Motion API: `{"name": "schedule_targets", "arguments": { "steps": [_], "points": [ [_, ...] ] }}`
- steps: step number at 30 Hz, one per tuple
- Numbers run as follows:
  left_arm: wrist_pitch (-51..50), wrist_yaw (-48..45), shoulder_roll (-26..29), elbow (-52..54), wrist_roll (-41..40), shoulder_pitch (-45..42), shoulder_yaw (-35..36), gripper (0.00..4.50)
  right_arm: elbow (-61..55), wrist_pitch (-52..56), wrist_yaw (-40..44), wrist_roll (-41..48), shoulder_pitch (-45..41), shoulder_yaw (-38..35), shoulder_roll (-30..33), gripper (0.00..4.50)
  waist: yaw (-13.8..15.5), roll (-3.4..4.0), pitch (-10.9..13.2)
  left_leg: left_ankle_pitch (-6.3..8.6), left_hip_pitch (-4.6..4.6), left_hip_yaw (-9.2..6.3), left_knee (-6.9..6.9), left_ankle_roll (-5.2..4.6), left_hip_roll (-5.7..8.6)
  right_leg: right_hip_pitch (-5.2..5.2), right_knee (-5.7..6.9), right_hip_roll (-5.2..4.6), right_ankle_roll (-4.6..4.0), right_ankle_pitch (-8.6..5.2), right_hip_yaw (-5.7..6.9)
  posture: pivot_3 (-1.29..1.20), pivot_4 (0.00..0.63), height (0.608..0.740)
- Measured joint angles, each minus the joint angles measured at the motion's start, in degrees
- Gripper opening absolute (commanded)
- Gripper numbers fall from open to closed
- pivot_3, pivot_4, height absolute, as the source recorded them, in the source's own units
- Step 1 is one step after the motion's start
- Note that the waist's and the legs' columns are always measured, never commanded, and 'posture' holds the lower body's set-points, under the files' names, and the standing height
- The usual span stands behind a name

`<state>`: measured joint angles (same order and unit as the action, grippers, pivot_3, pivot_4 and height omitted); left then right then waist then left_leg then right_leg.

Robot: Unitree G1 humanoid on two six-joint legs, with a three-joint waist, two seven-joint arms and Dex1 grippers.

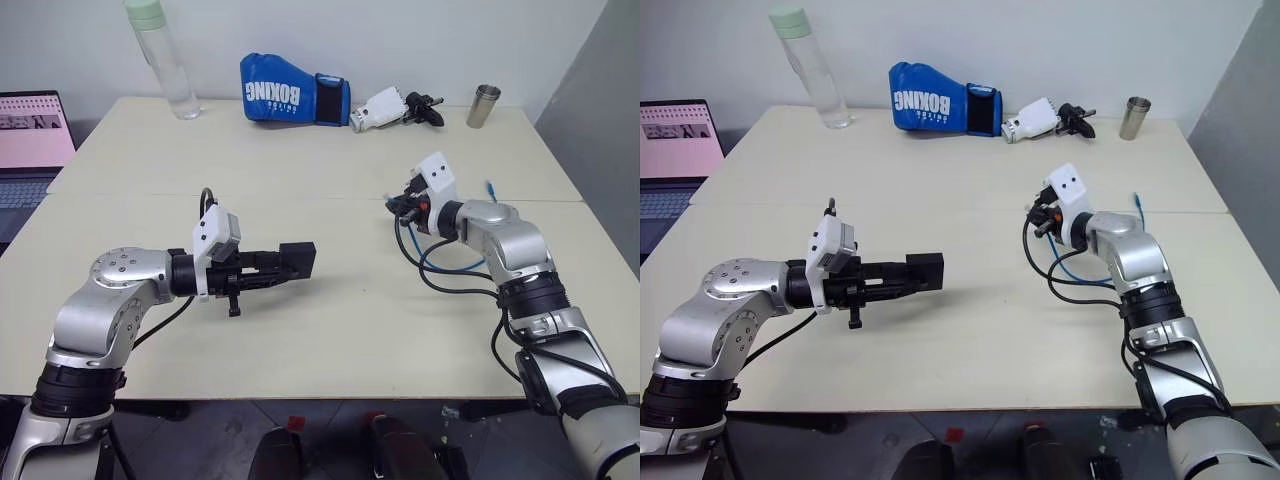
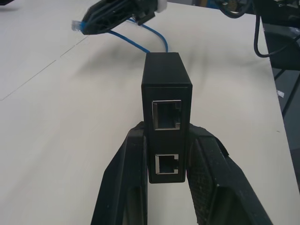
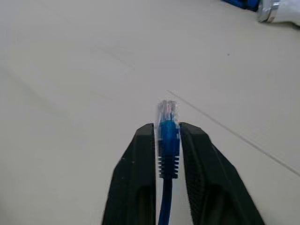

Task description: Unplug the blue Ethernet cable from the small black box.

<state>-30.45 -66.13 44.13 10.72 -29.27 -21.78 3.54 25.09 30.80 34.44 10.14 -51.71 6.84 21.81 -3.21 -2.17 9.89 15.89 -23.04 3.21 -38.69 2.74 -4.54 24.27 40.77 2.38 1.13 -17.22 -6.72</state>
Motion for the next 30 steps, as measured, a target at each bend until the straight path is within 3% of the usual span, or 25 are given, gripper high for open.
{"name": "schedule_targets", "arguments": {
  "steps": [6,10,14,17,23,30],
  "points": [
    [-0.2,2.6,-1.5,0.0,0.1,0.1,0.0,0.79,0.4,-0.8,-0.7,0.0,0.0,-1.3,-0.4,3.13,-0.2,0.01,0.0,0.0,0.04,-0.01,-0.01,-0.01,-0.01,0.0,0.1,0.03,0.0,0.0,-0.01,0.0,0.15,0.74],
    [2.4,9.7,-6.7,-3.4,2.1,-0.6,0.6,0.79,-9.1,0.4,5.6,3.0,2.9,-1.2,1.3,4.11,0.0,0.07,0.0,0.01,0.02,-0.05,-0.02,-0.01,-0.02,-0.01,0.08,0.04,0.01,0.0,0.02,0.0,0.15,0.74],
    [10.3,20.1,-11.9,-13.9,8.1,-3.7,2.4,0.79,-25.0,6.0,14.4,10.3,9.4,-0.8,4.0,4.13,0.3,0.06,0.0,0.01,0.01,-0.18,-0.05,-0.02,-0.02,-0.09,0.09,0.02,0.01,0.0,0.12,0.0,0.15,0.74],
    [17.1,26.0,-14.8,-22.4,11.7,-5.9,3.4,0.79,-30.9,8.5,15.0,11.9,11.2,0.1,4.0,4.13,0.2,0.06,0.0,0.01,0.04,-0.17,-0.08,-0.02,0.01,-0.1,0.12,0.02,0.03,0.02,0.1,0.0,0.15,0.74],
    [28.0,33.7,-18.1,-37.0,16.0,-8.6,4.4,0.79,-35.2,10.1,13.2,11.9,13.2,1.8,2.9,4.13,0.3,0.05,0.0,0.01,0.0,-0.16,-0.08,-0.01,0.01,-0.09,0.09,0.01,0.03,0.02,0.12,0.0,0.15,0.74],
    [32.2,35.5,-19.9,-47.2,16.5,-10.6,5.5,0.79,-38.1,12.0,12.4,12.0,14.8,2.9,2.7,4.13,0.4,0.04,0.0,0.0,0.0,-0.17,-0.08,-0.01,0.02,-0.1,0.1,0.01,0.04,0.02,0.15,0.0,0.15,0.74]
  ]
}}
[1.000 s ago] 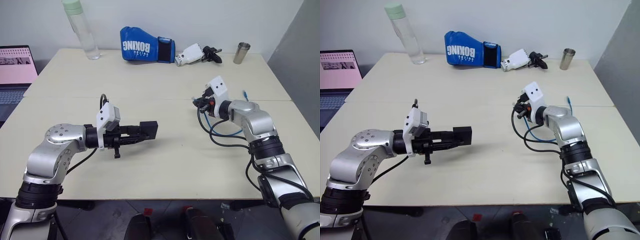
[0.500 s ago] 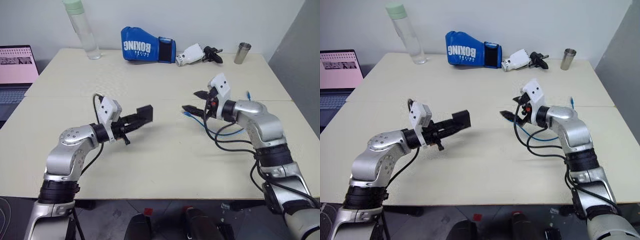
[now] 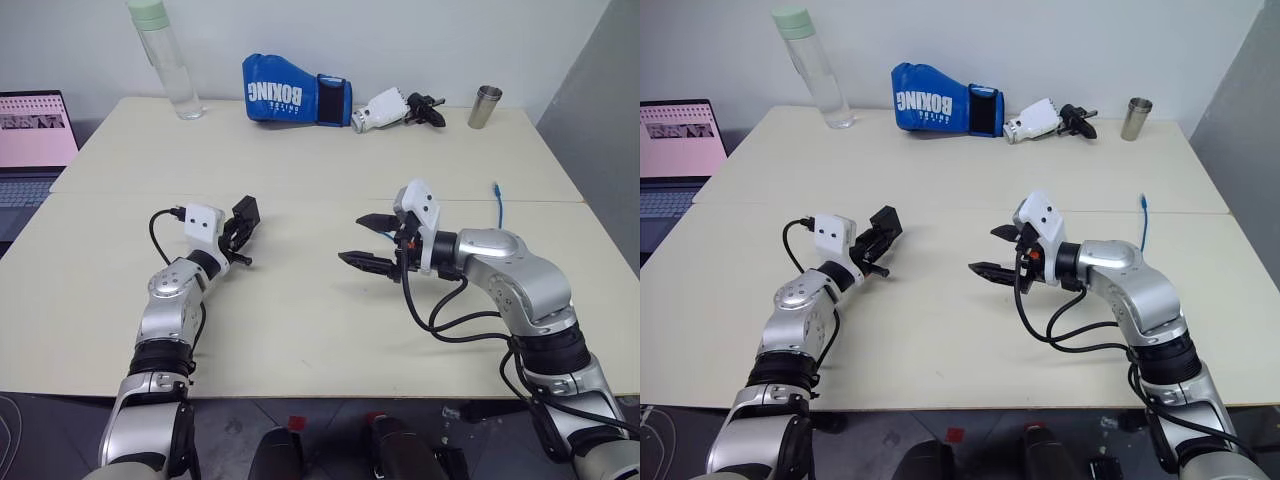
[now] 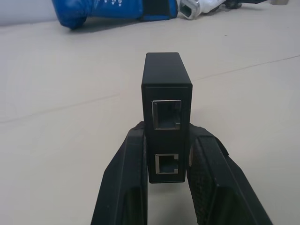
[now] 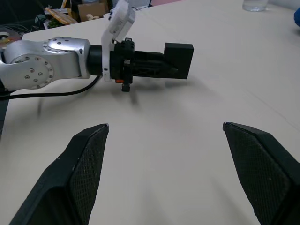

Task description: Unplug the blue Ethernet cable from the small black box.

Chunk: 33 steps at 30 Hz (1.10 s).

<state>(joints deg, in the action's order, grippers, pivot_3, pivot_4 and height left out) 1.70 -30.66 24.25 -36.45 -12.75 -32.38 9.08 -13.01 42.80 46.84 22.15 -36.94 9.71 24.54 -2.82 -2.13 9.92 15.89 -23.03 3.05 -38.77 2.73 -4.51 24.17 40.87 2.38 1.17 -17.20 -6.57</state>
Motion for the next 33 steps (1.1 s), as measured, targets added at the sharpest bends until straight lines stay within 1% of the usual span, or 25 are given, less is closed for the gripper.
{"name": "schedule_targets", "arguments": {
  "steps": [4,6,7,14,17,20,24,28,31,33],
  "points": [
    [1.0,-0.2,-0.1,-1.9,0.1,-0.4,0.1,0.79,-0.4,0.4,-0.5,0.0,0.0,0.0,0.0,4.13,0.0,0.0,0.0,0.0,0.0,-0.02,0.0,0.0,-0.01,-0.01,0.0,0.01,0.0,0.0,0.02,0.0,0.15,0.74],
    [1.0,-0.3,-0.1,-2.2,-0.1,-0.5,0.2,1.49,-0.4,0.5,-0.7,0.1,0.0,0.0,0.0,4.13,0.0,-0.01,0.0,0.0,0.0,-0.02,0.0,0.01,0.0,-0.01,0.0,0.01,0.0,0.0,0.02,0.0,0.15,0.74],
    [0.7,-0.7,-0.1,-2.6,-0.1,-0.6,0.3,1.65,-0.4,0.9,-0.7,0.2,0.1,0.0,0.1,4.13,0.0,0.0,0.0,0.0,0.01,-0.01,0.0,0.01,0.0,-0.01,0.01,0.01,0.0,0.0,0.02,0.0,0.15,0.74],
    [-0.3,-2.2,-0.1,-3.1,-0.2,-0.5,0.3,3.19,-0.4,1.4,-0.7,0.6,0.2,0.0,0.3,4.13,0.0,-0.01,0.0,0.0,0.0,-0.01,0.0,0.01,0.0,-0.01,0.0,0.01,0.0,0.0,0.03,0.0,0.15,0.74],
    [-0.4,-2.4,-0.1,-3.1,-0.2,-0.5,0.3,3.77,-0.4,1.4,-0.7,0.6,0.2,0.0,0.5,4.13,0.0,-0.01,0.0,0.0,0.0,-0.01,0.0,0.01,0.0,-0.01,0.0,0.01,0.0,0.0,0.03,0.0,0.15,0.74],
    [-0.4,-2.3,-0.1,-3.1,-0.1,-0.5,0.3,4.49,-0.4,1.4,-0.7,0.6,0.2,0.0,0.6,4.13,0.0,-0.01,0.0,0.0,0.0,-0.01,0.0,0.01,0.0,-0.01,0.0,0.01,0.0,0.0,0.03,0.0,0.15,0.74],
    [-0.4,-2.3,-0.1,-2.0,0.0,0.3,0.3,4.49,-0.4,1.4,-0.7,0.6,0.2,0.1,0.8,4.13,-0.1,-0.01,0.0,0.0,0.0,-0.01,0.0,0.01,-0.01,-0.01,0.0,0.01,0.0,0.0,0.03,0.0,0.15,0.74],
    [-1.3,-2.4,0.7,1.7,0.0,2.7,0.3,4.49,-0.9,1.5,-0.9,0.6,0.6,0.0,1.4,4.13,-0.1,-0.01,0.0,-0.01,0.0,-0.02,0.01,0.01,-0.02,0.0,0.0,0.01,0.0,0.0,0.03,0.0,0.15,0.74],
    [-4.5,-2.5,4.1,11.1,-0.1,8.3,0.4,4.49,-3.8,3.0,-1.4,2.0,3.2,-1.3,2.7,4.13,-0.3,-0.01,0.0,-0.01,0.0,-0.01,0.05,0.04,-0.09,0.01,-0.02,-0.01,0.0,-0.01,-0.02,0.0,0.15,0.74],
    [-8.6,-3.1,8.0,19.4,-0.7,12.9,1.7,4.49,-5.5,4.4,-1.5,3.3,5.0,-3.1,4.8,4.13,-0.4,-0.01,0.0,-0.01,0.0,-0.03,0.06,0.04,-0.09,0.02,0.0,-0.17,-0.01,-0.01,0.0,0.0,0.15,0.74]
  ]
}}
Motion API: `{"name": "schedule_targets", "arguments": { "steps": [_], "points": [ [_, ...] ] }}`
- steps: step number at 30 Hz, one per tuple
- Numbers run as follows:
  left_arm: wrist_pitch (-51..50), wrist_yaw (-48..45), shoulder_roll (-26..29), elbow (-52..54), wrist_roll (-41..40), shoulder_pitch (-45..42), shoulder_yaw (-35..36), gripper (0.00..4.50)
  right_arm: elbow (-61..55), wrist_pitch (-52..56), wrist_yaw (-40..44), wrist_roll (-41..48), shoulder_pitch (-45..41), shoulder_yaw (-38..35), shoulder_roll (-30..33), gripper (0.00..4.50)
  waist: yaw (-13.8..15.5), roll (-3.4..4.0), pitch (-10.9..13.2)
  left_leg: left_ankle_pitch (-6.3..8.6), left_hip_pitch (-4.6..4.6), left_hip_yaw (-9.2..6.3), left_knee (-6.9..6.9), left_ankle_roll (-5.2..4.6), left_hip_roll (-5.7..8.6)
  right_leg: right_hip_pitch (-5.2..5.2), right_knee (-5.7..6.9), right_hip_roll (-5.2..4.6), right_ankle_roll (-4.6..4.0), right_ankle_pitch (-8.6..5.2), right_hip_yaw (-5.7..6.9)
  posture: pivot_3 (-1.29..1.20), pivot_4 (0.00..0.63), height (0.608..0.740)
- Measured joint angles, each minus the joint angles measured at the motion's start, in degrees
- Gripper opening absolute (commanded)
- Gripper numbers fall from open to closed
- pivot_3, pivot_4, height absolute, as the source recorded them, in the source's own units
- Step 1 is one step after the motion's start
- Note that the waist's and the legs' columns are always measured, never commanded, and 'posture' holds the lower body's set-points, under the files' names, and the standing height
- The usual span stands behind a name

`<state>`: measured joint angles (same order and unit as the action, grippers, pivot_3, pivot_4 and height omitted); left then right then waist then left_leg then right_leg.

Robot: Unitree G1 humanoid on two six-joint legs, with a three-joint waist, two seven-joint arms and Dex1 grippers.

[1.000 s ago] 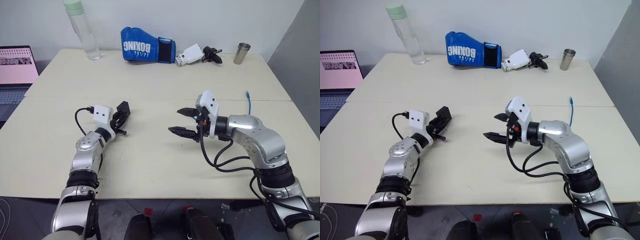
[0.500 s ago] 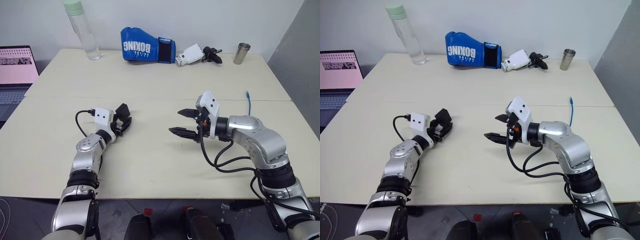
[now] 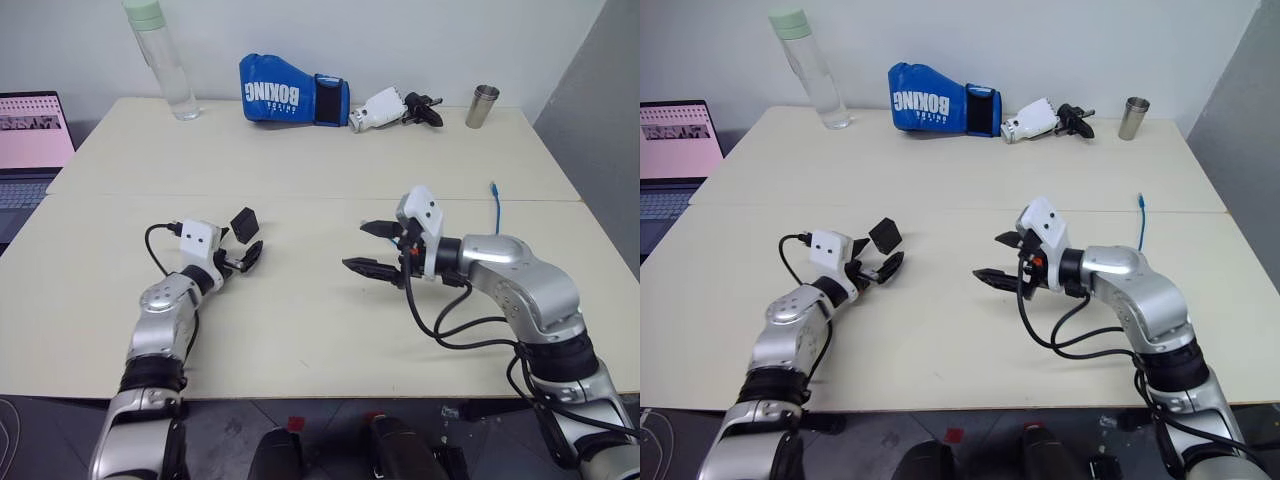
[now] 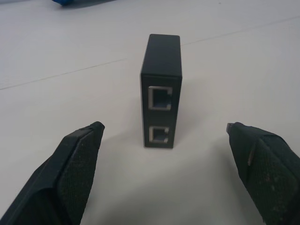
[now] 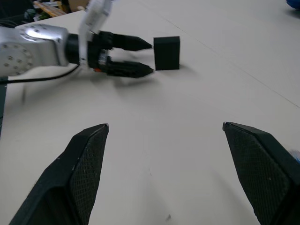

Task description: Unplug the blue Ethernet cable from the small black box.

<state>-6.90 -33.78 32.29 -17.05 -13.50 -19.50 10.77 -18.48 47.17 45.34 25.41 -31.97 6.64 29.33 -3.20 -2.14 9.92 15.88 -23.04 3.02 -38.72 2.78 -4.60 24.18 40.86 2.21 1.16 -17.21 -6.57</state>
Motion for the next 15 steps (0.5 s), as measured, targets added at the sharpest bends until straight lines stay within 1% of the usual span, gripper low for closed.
{"name": "schedule_targets", "arguments": {
  "steps": [5,6,8,9,11,12,15],
  "points": [
    [-10.1,-2.1,6.8,12.5,-3.1,3.5,3.2,4.49,-2.4,1.6,0.6,2.5,1.3,-3.3,3.1,4.13,0.1,0.0,0.0,0.01,0.06,-0.11,-0.03,-0.02,0.11,-0.1,0.03,0.07,0.03,-0.01,0.12,0.0,0.15,0.74],
    [-13.1,-3.7,9.9,16.6,-3.8,5.5,3.3,4.49,-3.1,2.2,1.4,3.6,1.5,-3.9,4.9,4.13,0.1,-0.01,0.0,0.01,0.05,-0.1,-0.02,-0.02,0.11,-0.1,0.0,0.06,0.03,-0.02,0.1,0.0,0.15,0.74],
    [-16.1,-6.7,13.9,20.6,-4.9,7.9,4.0,4.49,-3.3,3.0,2.7,4.8,2.2,-5.8,7.8,4.13,0.0,-0.03,0.0,0.01,0.06,-0.08,-0.01,-0.03,0.11,-0.09,-0.01,0.02,0.06,-0.05,0.09,0.0,0.15,0.74],
    [-18.3,-9.5,16.5,22.6,-6.8,9.0,5.0,4.49,-3.3,3.8,3.8,5.9,2.3,-7.1,9.7,4.13,0.0,-0.03,0.0,0.01,0.04,-0.06,0.0,-0.03,0.12,-0.07,-0.04,0.02,0.06,-0.05,0.1,0.0,0.15,0.74],
    [-20.6,-12.7,19.3,24.4,-9.1,9.4,6.1,4.49,-3.3,4.7,5.3,7.6,2.4,-8.5,11.9,4.13,0.0,-0.03,0.0,0.02,0.04,-0.09,0.01,-0.03,0.12,-0.07,-0.04,0.03,0.04,-0.07,0.14,0.0,0.15,0.74],
    [-22.5,-15.3,21.8,25.5,-10.8,9.5,6.8,4.49,-3.2,5.2,7.0,9.0,2.4,-9.3,13.7,4.13,0.0,-0.03,0.0,0.02,0.05,-0.1,0.01,-0.04,0.1,-0.07,-0.04,0.05,0.02,-0.08,0.15,0.0,0.15,0.74],
    [-24.6,-18.6,24.2,26.6,-13.4,9.5,8.6,4.49,-2.2,5.2,9.1,9.9,2.4,-10.1,16.3,4.13,-0.1,-0.02,0.0,0.02,0.09,-0.08,0.03,-0.05,0.1,-0.08,-0.04,0.07,0.01,-0.1,0.13,0.0,0.15,0.74]
  ]
}}
